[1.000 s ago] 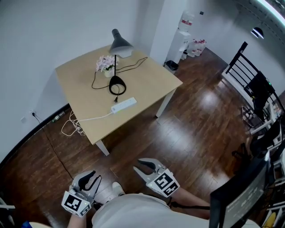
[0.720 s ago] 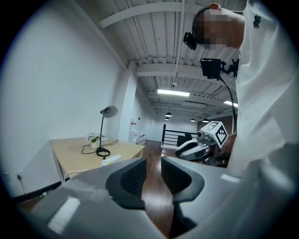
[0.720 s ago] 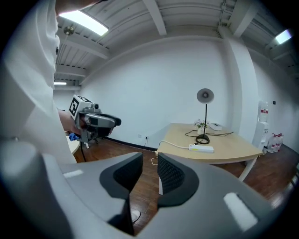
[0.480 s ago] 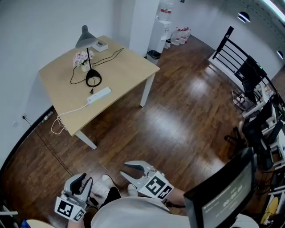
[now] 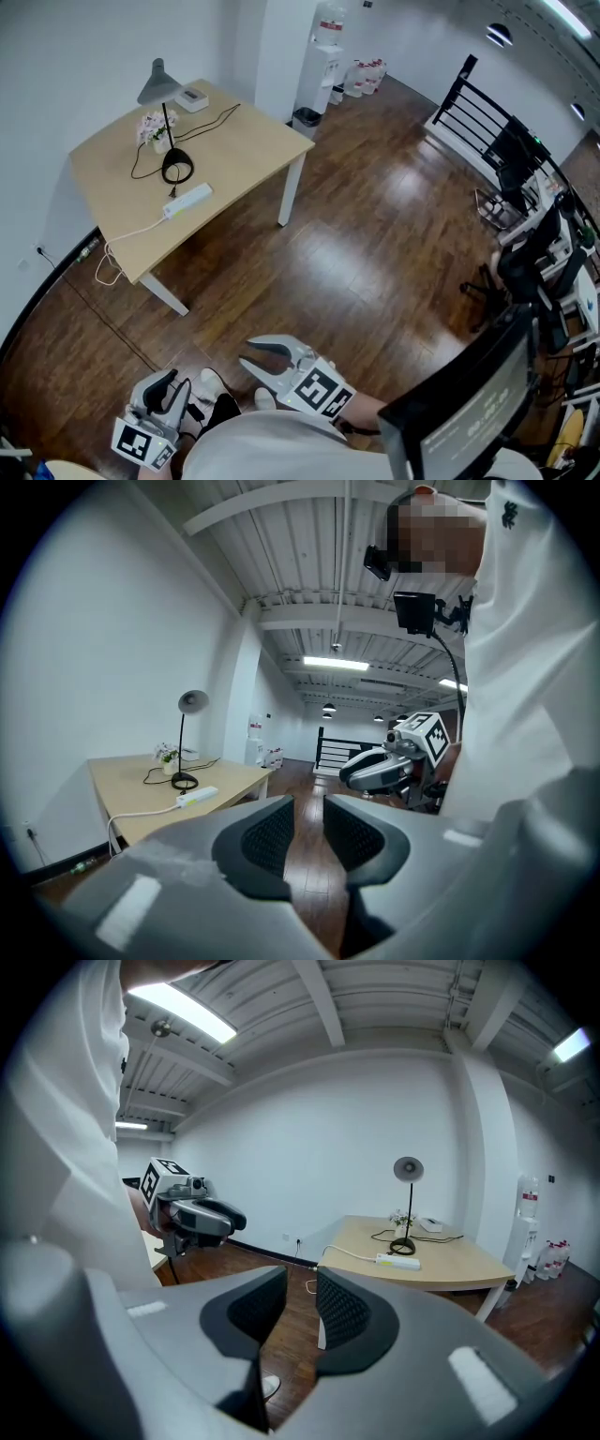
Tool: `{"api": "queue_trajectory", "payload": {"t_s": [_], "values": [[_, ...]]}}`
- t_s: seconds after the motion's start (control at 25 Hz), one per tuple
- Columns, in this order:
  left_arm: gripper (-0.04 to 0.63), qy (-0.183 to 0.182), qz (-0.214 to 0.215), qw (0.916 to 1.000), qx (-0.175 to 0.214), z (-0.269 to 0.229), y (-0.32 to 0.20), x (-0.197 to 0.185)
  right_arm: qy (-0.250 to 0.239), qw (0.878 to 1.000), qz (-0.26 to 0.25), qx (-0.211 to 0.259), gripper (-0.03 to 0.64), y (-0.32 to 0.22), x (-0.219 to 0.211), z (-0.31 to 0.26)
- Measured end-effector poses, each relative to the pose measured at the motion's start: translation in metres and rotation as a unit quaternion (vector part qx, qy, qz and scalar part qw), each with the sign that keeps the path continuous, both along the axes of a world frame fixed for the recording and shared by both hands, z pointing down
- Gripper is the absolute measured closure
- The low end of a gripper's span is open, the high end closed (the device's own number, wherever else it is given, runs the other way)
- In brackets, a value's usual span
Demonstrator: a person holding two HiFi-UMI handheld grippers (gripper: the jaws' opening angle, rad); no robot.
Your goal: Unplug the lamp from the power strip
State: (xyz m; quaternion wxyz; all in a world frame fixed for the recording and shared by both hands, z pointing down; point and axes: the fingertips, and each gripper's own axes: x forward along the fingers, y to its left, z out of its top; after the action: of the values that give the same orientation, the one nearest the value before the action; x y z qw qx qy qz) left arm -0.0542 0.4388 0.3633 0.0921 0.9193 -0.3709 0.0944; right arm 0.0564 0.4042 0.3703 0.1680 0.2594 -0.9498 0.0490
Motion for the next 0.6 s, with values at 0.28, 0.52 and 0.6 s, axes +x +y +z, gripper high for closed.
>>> {"api": "queue_trajectory", "payload": {"t_s": [0.28, 0.52, 0.6], "values": [[0.489, -0.001, 0.008, 1.0, 0.004, 0.001, 0.009, 0.012, 0.003, 1.0, -0.007, 0.021, 0.515, 0.009, 0.007, -0.009], [0.489, -0.001, 0.011, 0.9999, 0.006, 0.001, 0.012, 0.012, 0.009, 0.999, -0.007, 0.033, 0.528, 0.012, 0.005, -0.013], [0.489, -0.003, 0.011, 0.9999, 0.006, 0.002, 0.012, 0.01, 0.009, 0.999, -0.007, 0.034, 0.529, 0.012, 0.002, -0.013]]}}
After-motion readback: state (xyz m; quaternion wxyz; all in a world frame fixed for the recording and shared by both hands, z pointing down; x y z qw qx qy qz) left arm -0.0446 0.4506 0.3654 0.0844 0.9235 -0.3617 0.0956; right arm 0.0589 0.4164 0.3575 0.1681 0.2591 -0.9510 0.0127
